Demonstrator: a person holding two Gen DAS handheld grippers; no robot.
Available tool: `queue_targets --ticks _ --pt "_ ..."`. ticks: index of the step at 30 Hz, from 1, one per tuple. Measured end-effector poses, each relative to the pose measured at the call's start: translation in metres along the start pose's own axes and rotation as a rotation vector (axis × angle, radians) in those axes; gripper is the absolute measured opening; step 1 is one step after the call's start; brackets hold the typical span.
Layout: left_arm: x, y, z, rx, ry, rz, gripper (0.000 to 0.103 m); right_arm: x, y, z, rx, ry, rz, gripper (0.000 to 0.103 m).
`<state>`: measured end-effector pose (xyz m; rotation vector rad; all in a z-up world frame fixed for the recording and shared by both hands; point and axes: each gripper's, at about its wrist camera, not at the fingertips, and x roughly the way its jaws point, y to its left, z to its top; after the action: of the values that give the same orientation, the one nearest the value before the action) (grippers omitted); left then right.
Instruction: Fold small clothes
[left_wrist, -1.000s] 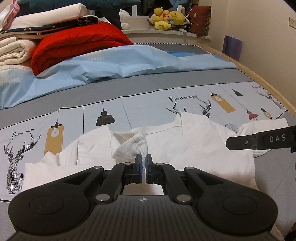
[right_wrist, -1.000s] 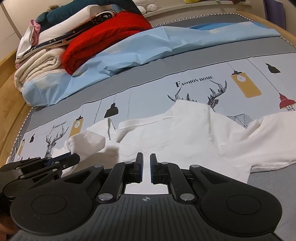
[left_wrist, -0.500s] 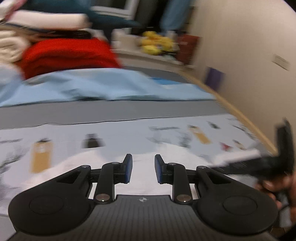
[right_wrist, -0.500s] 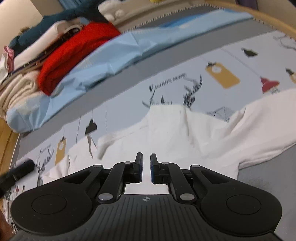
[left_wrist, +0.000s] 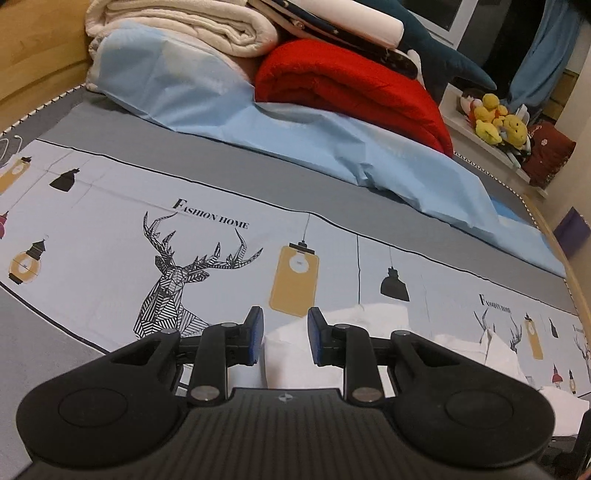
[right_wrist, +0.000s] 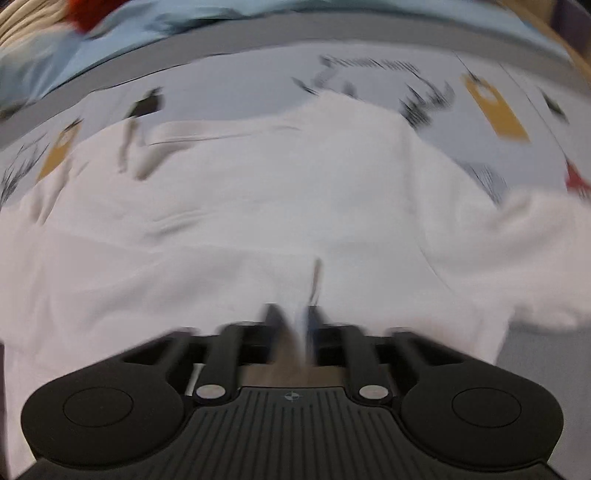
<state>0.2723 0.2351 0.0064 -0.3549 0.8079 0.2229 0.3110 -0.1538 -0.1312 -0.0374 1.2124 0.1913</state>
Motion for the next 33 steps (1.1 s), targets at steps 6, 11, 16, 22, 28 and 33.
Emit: queue_targets --ticks 6,11,16,22,28,33 --pt "-0.006 -0.010 -0.011 0.028 0.003 -0.003 0.027 -0.055 0.003 0.026 0.043 -0.207 0.175 0.001" --pt "0.005 -0.017 -0.017 0.067 0.038 -0.001 0.027 -0.103 -0.080 0.049 0.306 -0.407 0.039 0.001" --pt "0.021 -0.032 -0.030 0.124 0.103 -0.012 0.027 -0.087 -0.117 0.042 0.346 -0.339 -0.037 0.001" --pt "0.048 -0.058 -0.052 0.178 0.219 -0.077 0.027 -0.083 -0.120 0.040 0.341 -0.341 -0.024 0.001" --pt "0.085 -0.075 -0.080 0.170 0.374 -0.082 0.029 -0.084 -0.119 0.039 0.320 -0.340 -0.016 0.001" --pt "0.101 -0.084 -0.100 0.211 0.443 -0.037 0.031 -0.084 -0.121 0.039 0.321 -0.340 -0.007 0.001"
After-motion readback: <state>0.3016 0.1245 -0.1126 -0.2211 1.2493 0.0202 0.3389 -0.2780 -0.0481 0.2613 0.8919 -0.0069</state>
